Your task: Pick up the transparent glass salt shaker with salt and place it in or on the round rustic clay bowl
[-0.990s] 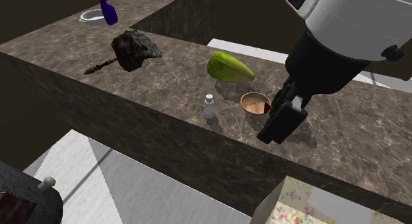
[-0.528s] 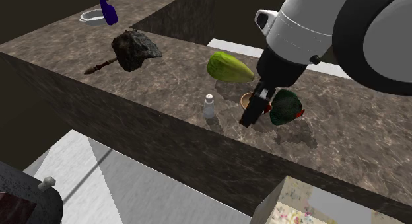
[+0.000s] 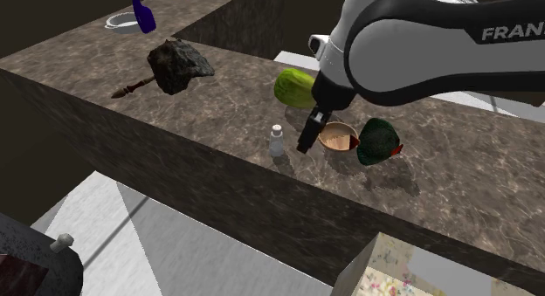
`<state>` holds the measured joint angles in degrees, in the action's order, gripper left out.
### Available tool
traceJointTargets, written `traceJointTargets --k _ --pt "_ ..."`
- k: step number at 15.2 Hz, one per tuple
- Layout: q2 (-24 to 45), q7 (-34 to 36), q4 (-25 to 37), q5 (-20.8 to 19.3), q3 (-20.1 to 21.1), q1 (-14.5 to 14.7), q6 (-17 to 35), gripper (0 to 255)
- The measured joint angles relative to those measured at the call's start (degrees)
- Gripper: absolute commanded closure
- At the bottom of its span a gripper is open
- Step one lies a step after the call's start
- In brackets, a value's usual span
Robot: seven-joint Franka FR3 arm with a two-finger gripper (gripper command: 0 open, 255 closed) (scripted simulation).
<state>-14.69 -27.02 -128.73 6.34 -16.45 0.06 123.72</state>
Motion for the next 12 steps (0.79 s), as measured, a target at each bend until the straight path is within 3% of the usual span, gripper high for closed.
traceJointTargets --k 7,12 --pt "15.18 -12.87 8.23 9.06 -4.37 -0.2 4.46 0" --pt "27.67 -21.31 17.68 16.85 -4.48 -2.56 4.84 0"
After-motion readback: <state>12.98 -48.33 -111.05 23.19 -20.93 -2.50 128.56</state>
